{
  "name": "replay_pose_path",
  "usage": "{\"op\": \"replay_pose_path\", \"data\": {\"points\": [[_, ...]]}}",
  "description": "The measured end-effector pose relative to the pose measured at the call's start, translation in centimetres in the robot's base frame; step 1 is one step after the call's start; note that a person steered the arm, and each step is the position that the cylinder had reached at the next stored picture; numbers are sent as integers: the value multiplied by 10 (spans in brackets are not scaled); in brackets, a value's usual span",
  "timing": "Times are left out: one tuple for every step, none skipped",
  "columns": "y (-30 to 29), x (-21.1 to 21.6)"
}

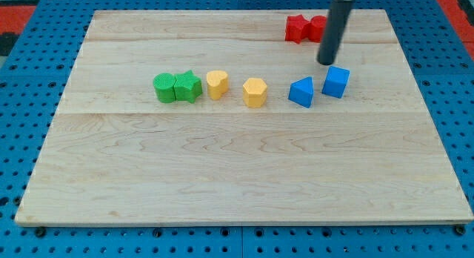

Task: Adjust the blue cube at the right side of the blue triangle

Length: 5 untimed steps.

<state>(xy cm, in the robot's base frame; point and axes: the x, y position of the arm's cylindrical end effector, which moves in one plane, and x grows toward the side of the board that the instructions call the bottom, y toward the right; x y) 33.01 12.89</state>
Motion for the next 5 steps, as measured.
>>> {"op": "replay_pose_path", "data": {"points": [[-14, 29], [24, 41], [51, 43], [51, 62], [28, 37]]}}
